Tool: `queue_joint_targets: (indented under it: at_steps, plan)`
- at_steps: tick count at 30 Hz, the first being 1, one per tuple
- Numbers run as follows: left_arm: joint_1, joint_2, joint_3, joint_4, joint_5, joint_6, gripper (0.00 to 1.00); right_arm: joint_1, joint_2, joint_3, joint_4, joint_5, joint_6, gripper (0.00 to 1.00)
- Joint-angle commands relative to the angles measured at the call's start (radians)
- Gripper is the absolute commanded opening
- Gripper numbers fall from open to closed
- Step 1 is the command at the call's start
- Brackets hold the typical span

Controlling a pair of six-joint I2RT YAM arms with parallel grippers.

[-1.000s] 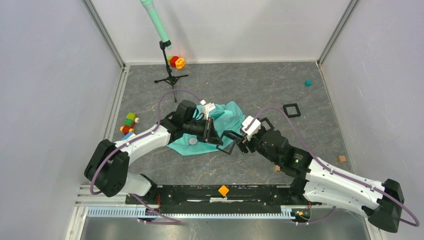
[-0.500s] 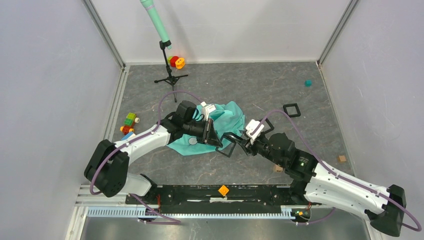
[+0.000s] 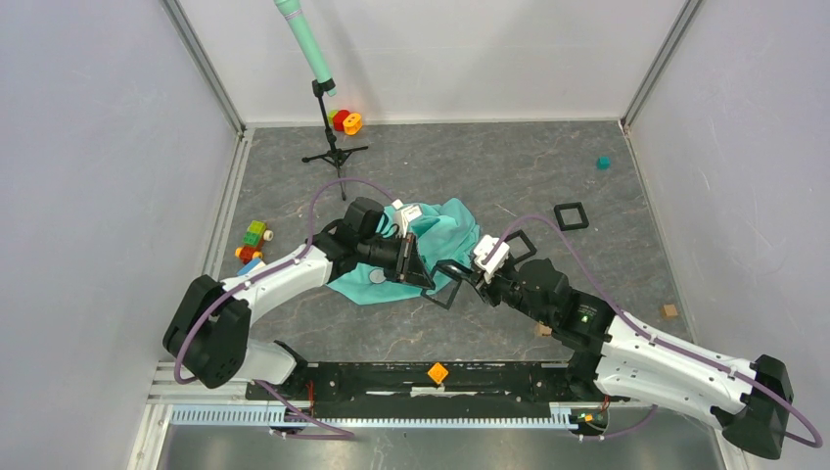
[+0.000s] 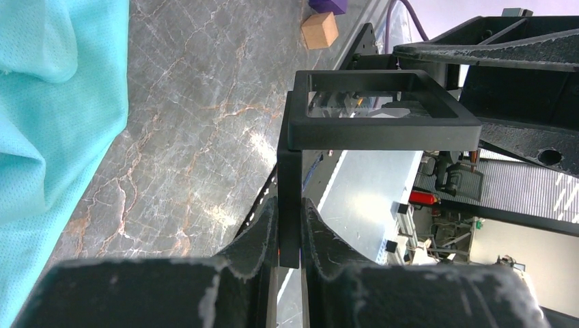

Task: Remove the brooch from the garment
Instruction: Adjust the brooch box.

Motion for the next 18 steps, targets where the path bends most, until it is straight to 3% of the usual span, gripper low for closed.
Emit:
queue_joint_targets:
  at_steps: [1, 6, 12, 18]
  plan:
    - [-0.001, -0.018, 0.044, -0.034, 0.003, 0.03, 0.14, -0.003, -0.013, 0.035, 0.004, -0.012, 0.003, 0.37]
    - [-0.002, -0.016, 0.044, -0.035, 0.003, 0.037, 0.14, -0.003, -0.009, 0.052, -0.022, -0.016, 0.001, 0.42]
    - [-0.002, -0.025, 0.042, -0.052, -0.006, 0.045, 0.14, -0.003, -0.005, 0.058, -0.033, -0.025, 0.001, 0.37]
    - [-0.002, -0.024, 0.044, -0.055, -0.01, 0.048, 0.14, -0.003, -0.006, 0.066, -0.041, -0.046, 0.001, 0.15]
